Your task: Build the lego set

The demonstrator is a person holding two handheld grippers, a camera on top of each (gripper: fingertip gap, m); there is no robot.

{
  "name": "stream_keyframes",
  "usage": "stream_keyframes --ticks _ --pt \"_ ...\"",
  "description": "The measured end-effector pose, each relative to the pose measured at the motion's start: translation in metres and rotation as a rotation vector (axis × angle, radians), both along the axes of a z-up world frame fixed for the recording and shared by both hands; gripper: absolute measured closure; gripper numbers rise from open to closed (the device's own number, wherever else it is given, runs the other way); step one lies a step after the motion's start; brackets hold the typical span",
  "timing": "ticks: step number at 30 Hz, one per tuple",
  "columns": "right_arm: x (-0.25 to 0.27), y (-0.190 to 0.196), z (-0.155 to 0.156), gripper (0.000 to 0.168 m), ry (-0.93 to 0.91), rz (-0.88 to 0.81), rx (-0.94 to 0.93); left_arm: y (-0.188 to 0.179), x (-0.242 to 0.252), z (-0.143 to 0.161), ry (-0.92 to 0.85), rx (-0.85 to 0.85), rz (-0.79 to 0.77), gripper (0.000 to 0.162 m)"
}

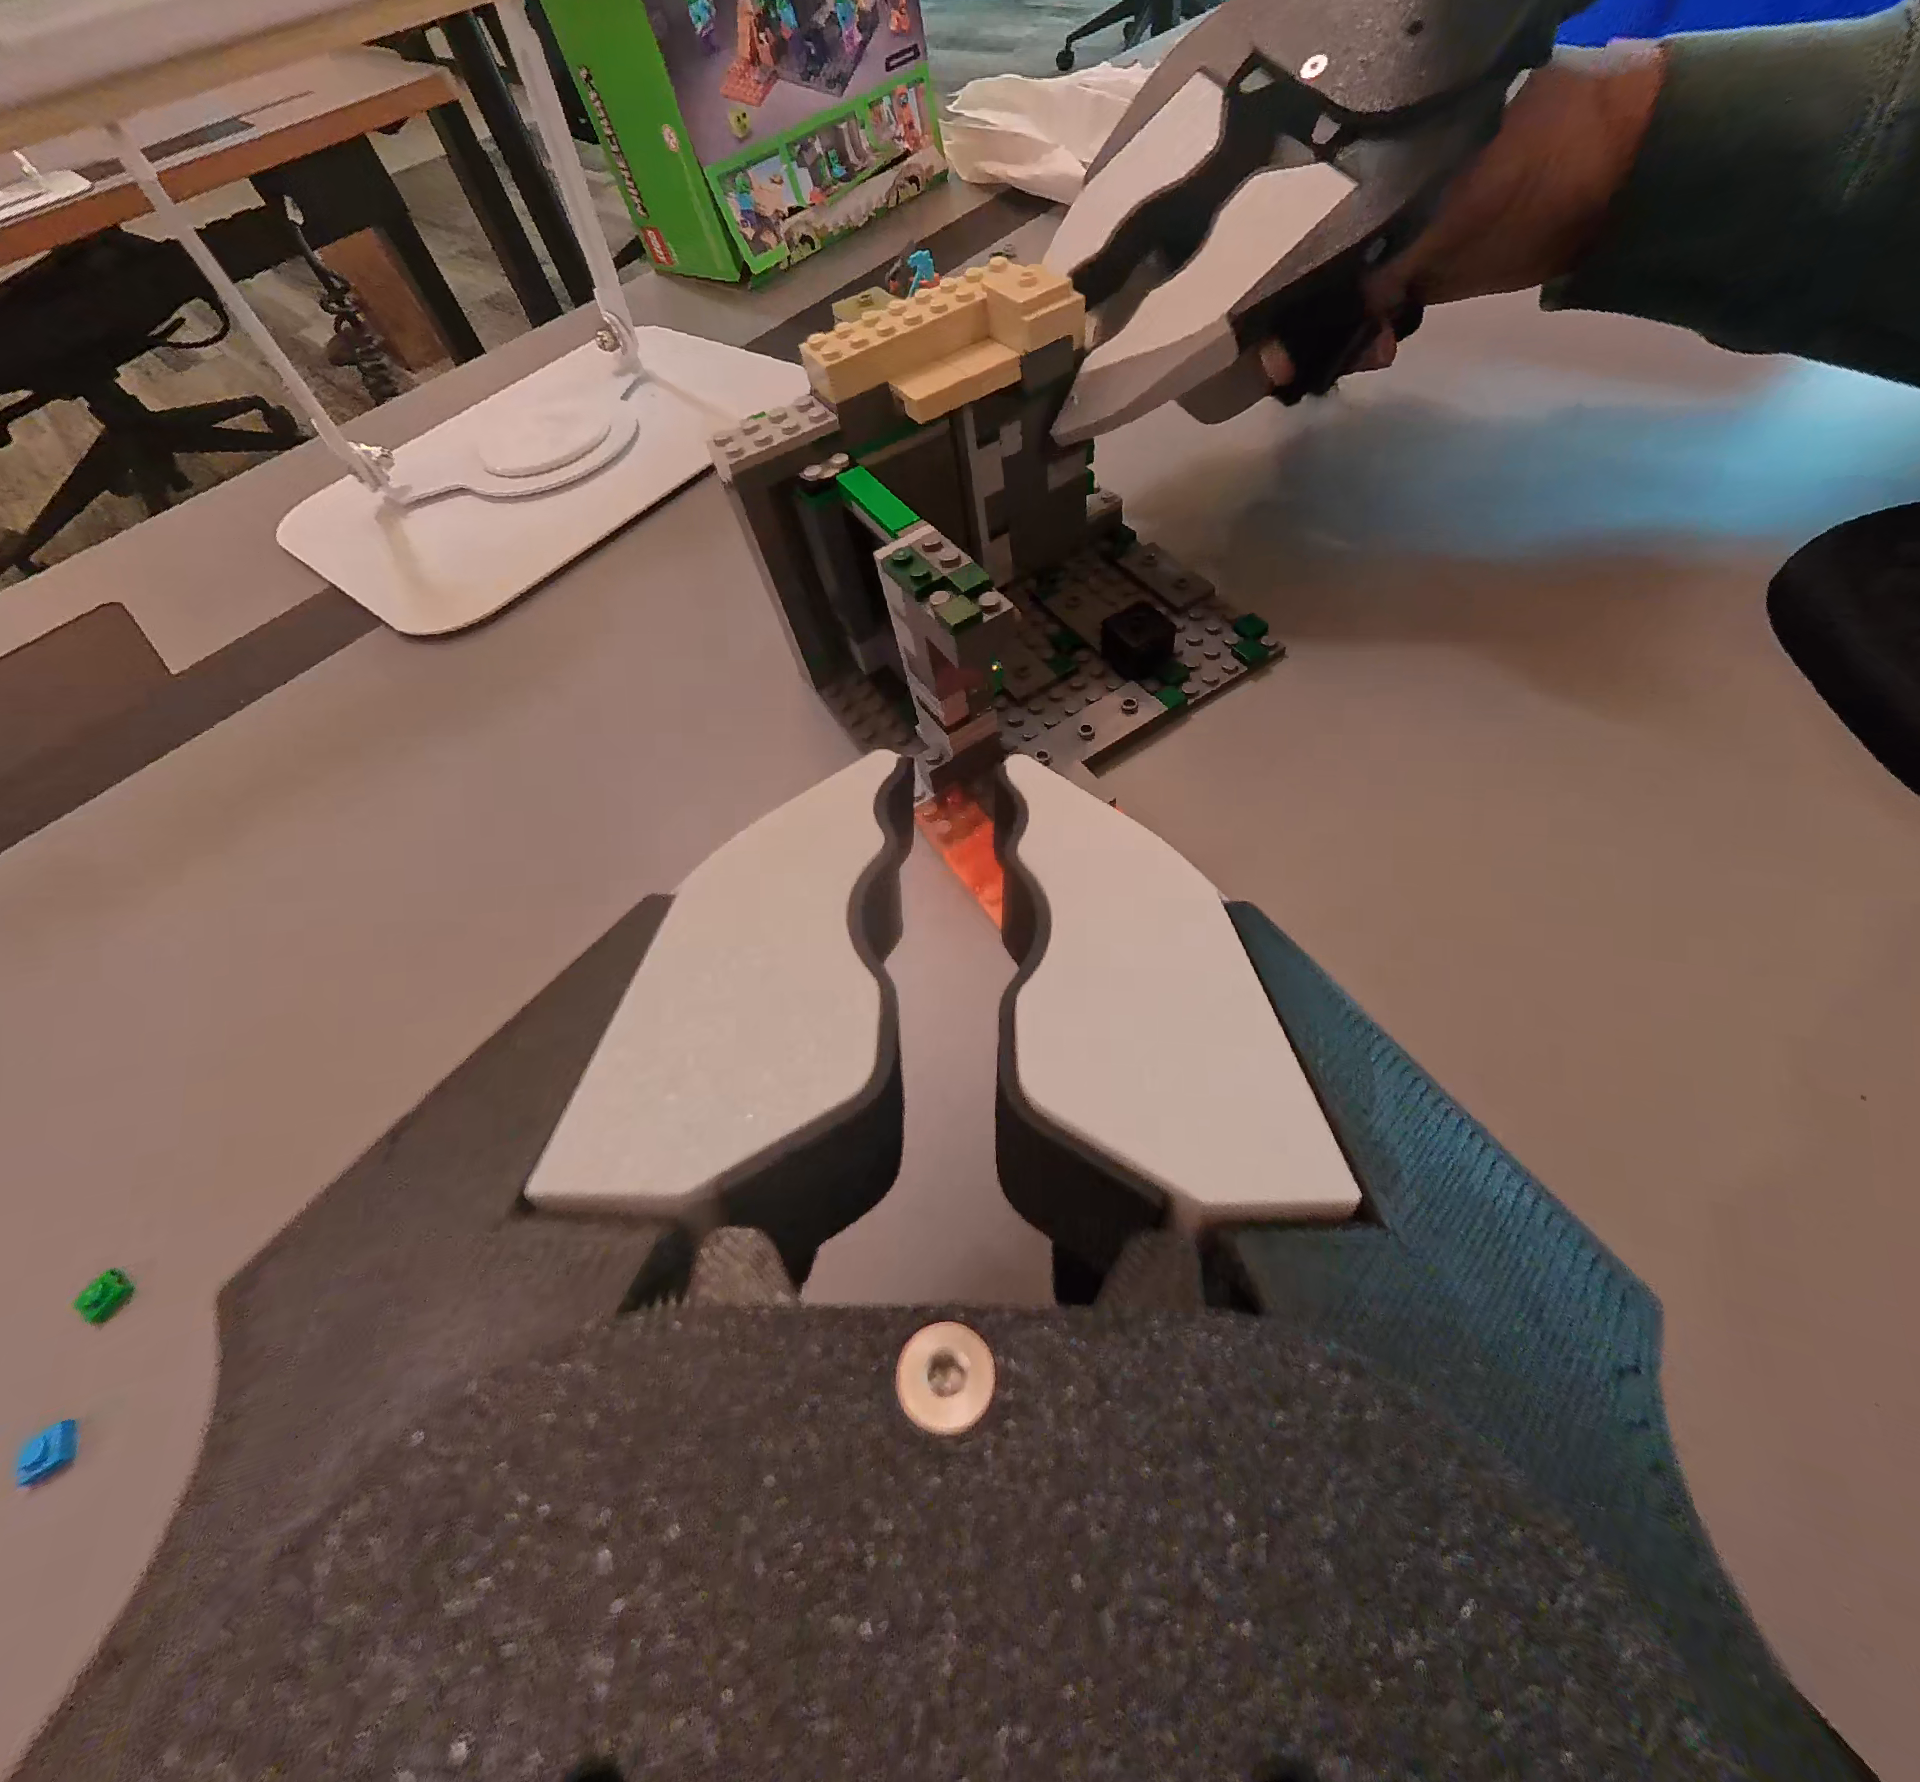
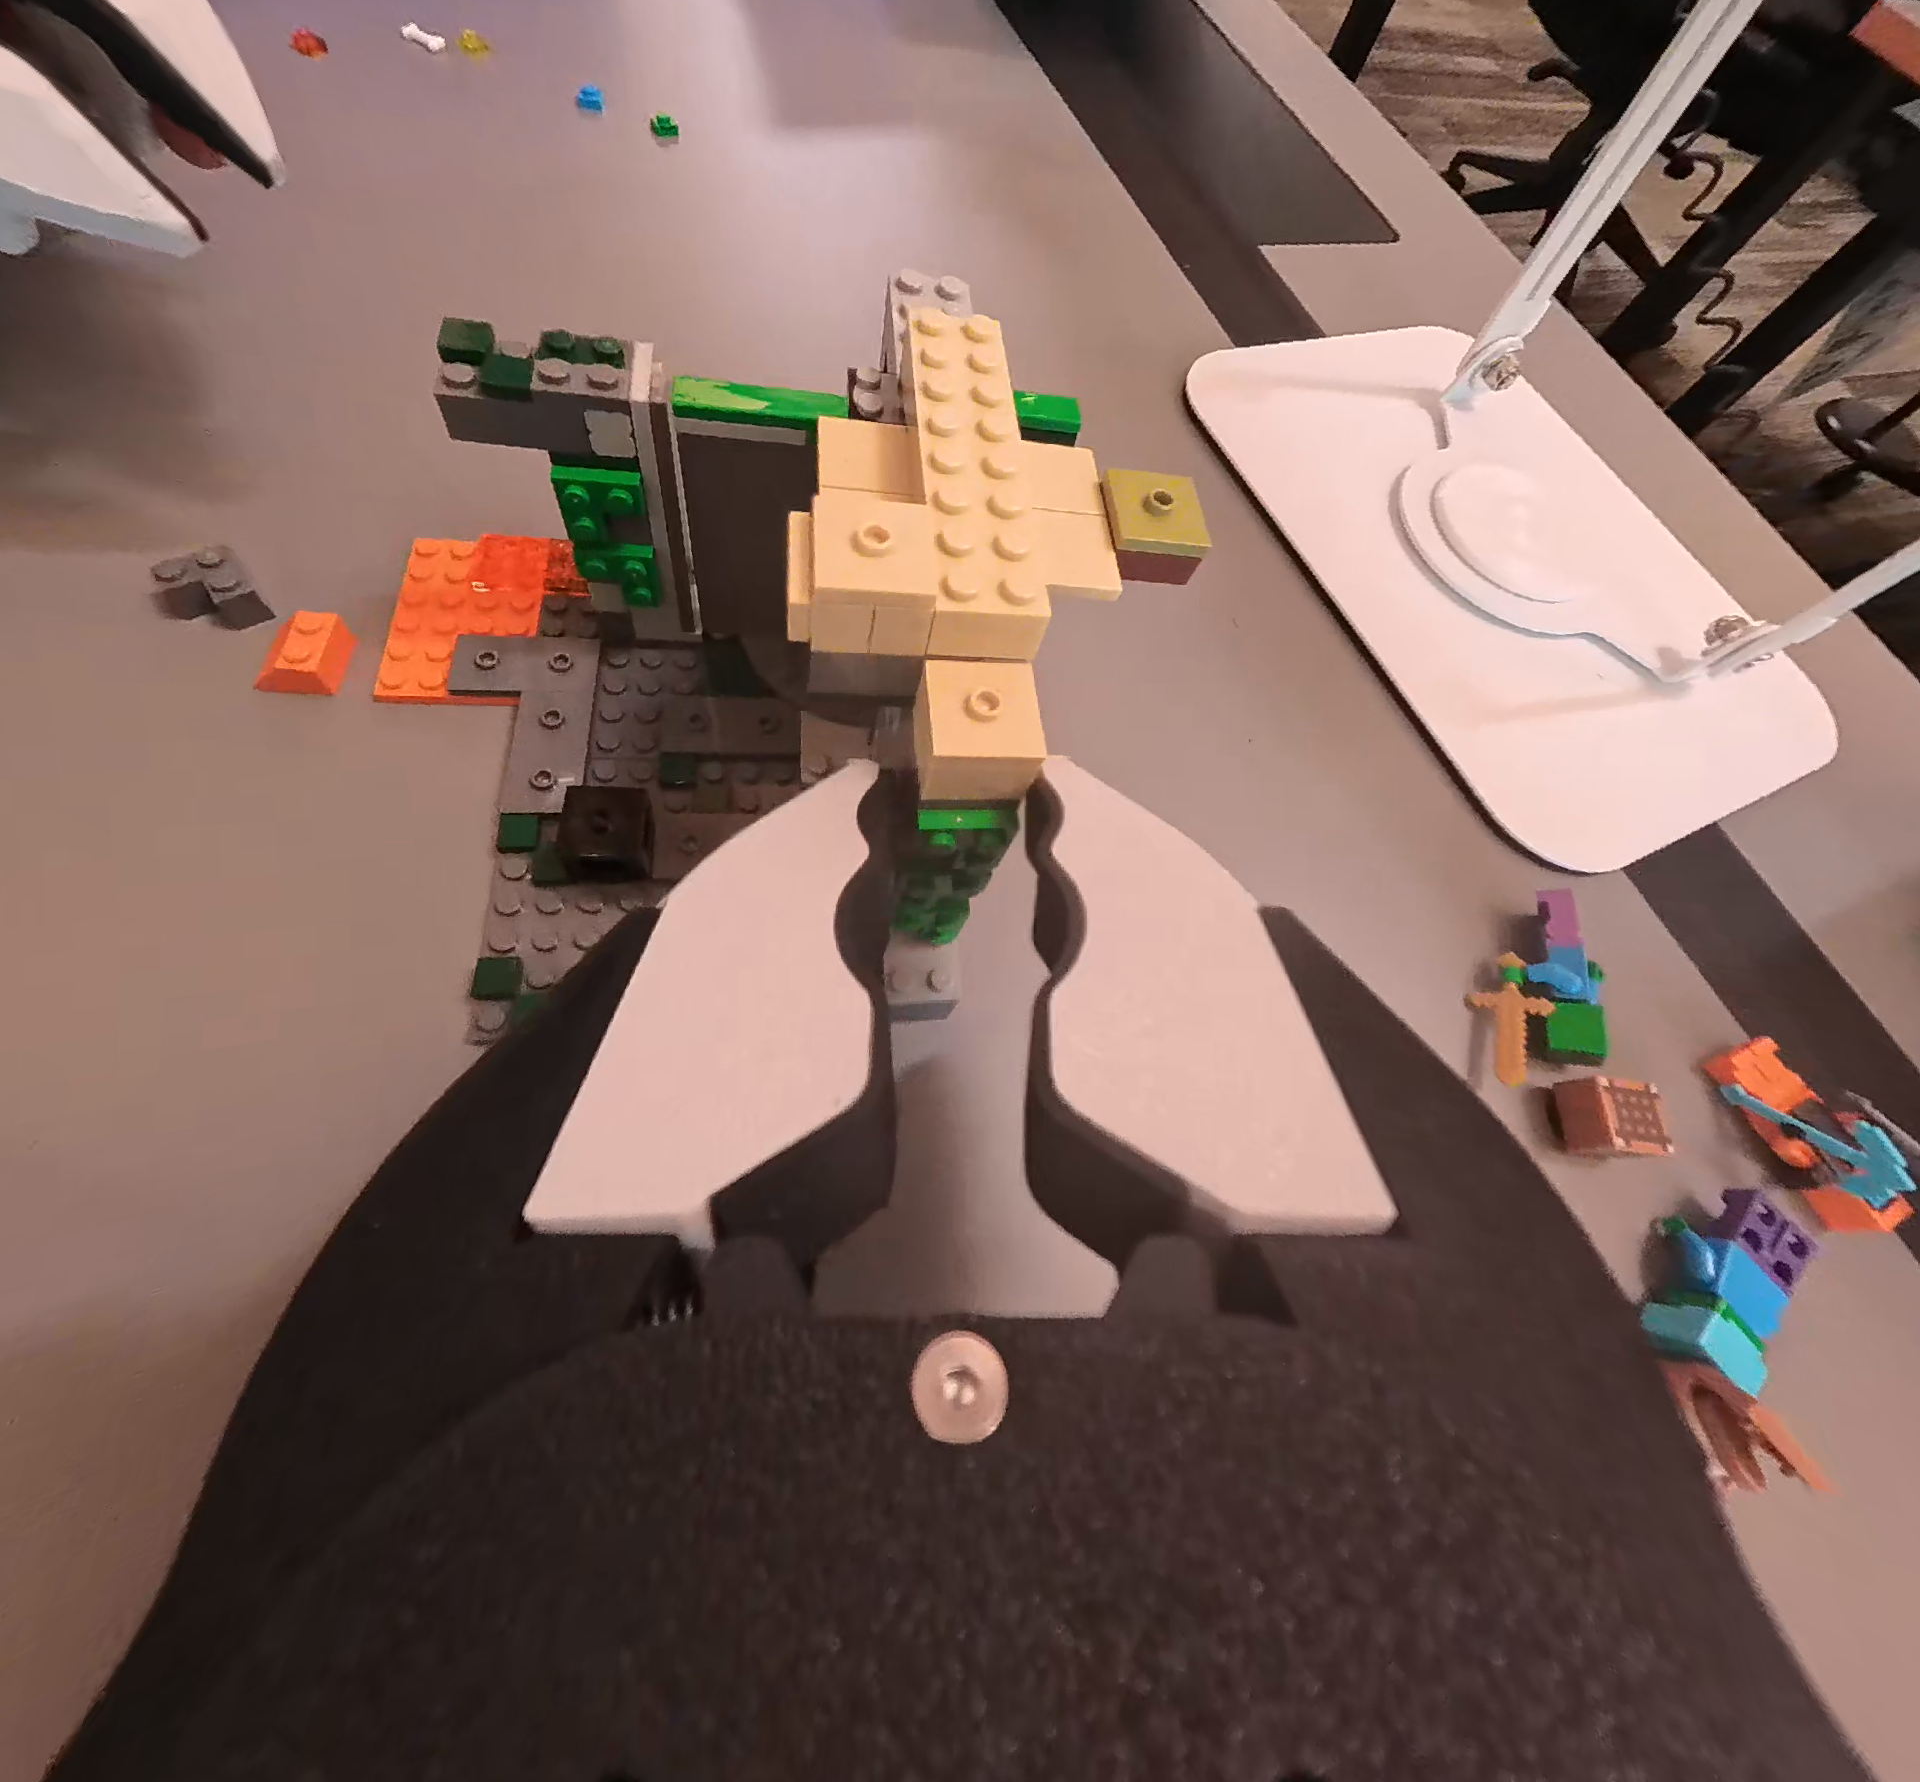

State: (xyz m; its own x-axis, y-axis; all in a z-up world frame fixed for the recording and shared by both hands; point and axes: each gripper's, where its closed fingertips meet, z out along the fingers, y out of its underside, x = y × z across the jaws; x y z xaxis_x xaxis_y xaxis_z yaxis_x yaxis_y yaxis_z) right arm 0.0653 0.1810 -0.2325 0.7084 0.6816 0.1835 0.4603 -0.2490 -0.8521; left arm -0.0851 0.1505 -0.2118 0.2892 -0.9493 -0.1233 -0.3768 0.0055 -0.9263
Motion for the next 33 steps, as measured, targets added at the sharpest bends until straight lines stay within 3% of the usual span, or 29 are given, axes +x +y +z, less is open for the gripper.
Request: stream_keyframes --ticks 4,8,15,21,33 --pt "0.009 -0.013 0.011 0.133 0.024 -0.044 0.009 0.001 -0.001 0.001 -0.011 -0.006 0.003 0.148" --pt "0.011 -0.041 0.023 0.133 0.016 -0.065 0.036 0.002 -0.003 0.002 -0.024 -0.005 0.003 0.148" --pt "-0.072 -0.086 0.006 0.142 -0.072 0.167 -0.07 0.004 -0.005 0.003 -0.035 -0.004 0.008 0.148" --pt "-0.125 -0.082 -0.028 0.141 -0.179 0.273 -0.158 0.005 -0.008 0.001 -0.017 0.024 0.022 0.148" --pt "-0.139 -0.068 -0.05 0.149 -0.316 0.267 -0.23 0.003 -0.007 -0.005 0.001 0.013 0.013 0.149"
